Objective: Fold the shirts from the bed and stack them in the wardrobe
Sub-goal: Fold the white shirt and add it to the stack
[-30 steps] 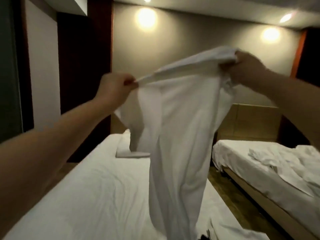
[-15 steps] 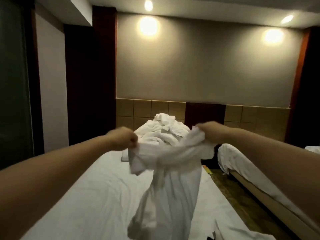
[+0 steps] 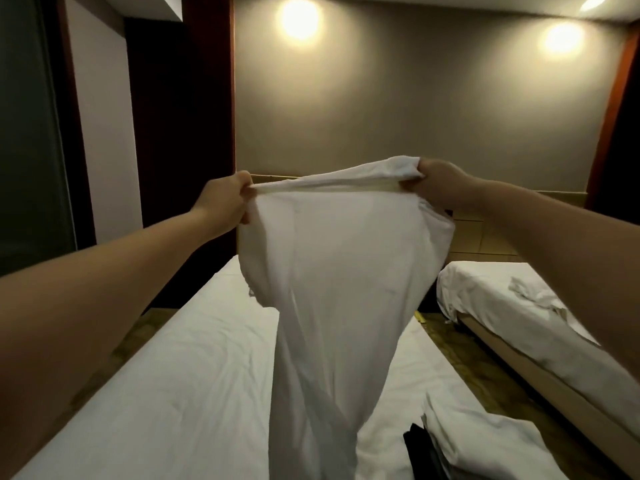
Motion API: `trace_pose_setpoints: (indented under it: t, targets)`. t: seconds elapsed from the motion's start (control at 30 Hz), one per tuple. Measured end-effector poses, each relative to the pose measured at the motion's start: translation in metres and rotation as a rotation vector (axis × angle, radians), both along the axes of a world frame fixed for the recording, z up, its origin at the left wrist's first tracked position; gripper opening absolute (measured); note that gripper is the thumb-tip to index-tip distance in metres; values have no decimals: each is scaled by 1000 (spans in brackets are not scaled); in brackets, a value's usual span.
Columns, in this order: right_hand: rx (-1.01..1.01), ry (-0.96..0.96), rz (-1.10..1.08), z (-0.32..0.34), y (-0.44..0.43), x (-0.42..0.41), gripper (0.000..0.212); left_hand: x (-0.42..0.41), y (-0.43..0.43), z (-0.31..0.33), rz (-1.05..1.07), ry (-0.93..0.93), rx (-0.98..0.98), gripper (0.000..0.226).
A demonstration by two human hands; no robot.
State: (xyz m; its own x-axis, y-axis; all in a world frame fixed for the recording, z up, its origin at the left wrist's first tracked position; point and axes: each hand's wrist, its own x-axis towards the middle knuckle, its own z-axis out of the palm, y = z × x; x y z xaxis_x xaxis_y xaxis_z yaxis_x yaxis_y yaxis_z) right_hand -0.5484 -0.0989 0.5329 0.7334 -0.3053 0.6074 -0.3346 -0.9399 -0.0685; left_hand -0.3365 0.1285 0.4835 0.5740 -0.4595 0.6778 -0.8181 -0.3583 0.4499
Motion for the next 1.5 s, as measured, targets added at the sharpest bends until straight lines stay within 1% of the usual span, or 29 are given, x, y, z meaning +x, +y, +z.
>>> trace_pose_setpoints:
  t: [0.07,0.13,0.17,0.23,0.3,0.33,0.37,0.47,0.6,0.7,0.8,0.9,0.97,1.03,1.1,1.13,1.17,1.2,1.27,1.3,1.33,1.4,1.43,1.5]
  targets:
    - [54,-22,35,3,7,-11,30,-4,9,6,-7,-32,13,22]
    - [84,-41,31,10,12,-18,31,-11,14,13,-35,31,-4,20]
    - [91,-45,20,12,16,-21,32,-15,15,15,-66,108,-48,17]
    - [110,-95,14,16,25,-27,33,-23,16,18,-202,347,-204,14]
    - [111,-186,-17,20,34,-32,35,-32,17,19,-377,558,-334,20]
    - [81,-230,-33,22,38,-34,35,-35,17,19,-438,612,-360,23]
    - [25,-275,-34,23,41,-38,35,-36,17,18,-466,624,-363,24]
    - [-91,-319,-56,26,45,-45,33,-37,18,16,-374,480,-275,24]
    - [-201,-275,-39,27,44,-49,31,-32,23,14,-138,149,-105,18]
    - [-218,-225,-45,28,41,-49,34,-37,26,15,-91,-6,-48,19]
    - [-222,-168,-64,31,43,-50,38,-40,30,15,-54,-119,-24,24]
    - [-235,-118,-69,32,48,-50,38,-39,33,13,-30,-157,10,23]
    - [-207,-77,-76,32,50,-50,36,-38,32,13,-49,-108,31,22]
    - [-110,-50,-94,33,48,-52,36,-36,32,14,-127,14,66,22]
    - [73,-24,-51,34,42,-54,35,-34,35,15,-305,223,74,22]
    - [180,-12,-5,34,39,-55,33,-33,37,16,-410,355,63,26]
    - [285,3,50,33,37,-56,29,-33,39,16,-499,460,65,37]
    - [382,20,100,32,34,-55,23,-32,40,16,-555,524,94,52]
    - [521,68,149,26,27,-50,11,-31,38,13,-585,567,223,77]
    - [559,92,145,22,22,-45,9,-28,34,10,-554,572,296,79]
    - [584,117,127,18,16,-39,7,-24,29,6,-509,591,352,69]
    - [622,192,85,3,-4,-22,3,-12,14,-7,-430,646,419,34]
    - [623,220,62,-7,-14,-9,4,-5,5,-17,-393,659,441,25]
    - [536,250,-19,-34,-39,22,16,16,-23,-44,-281,608,440,22]
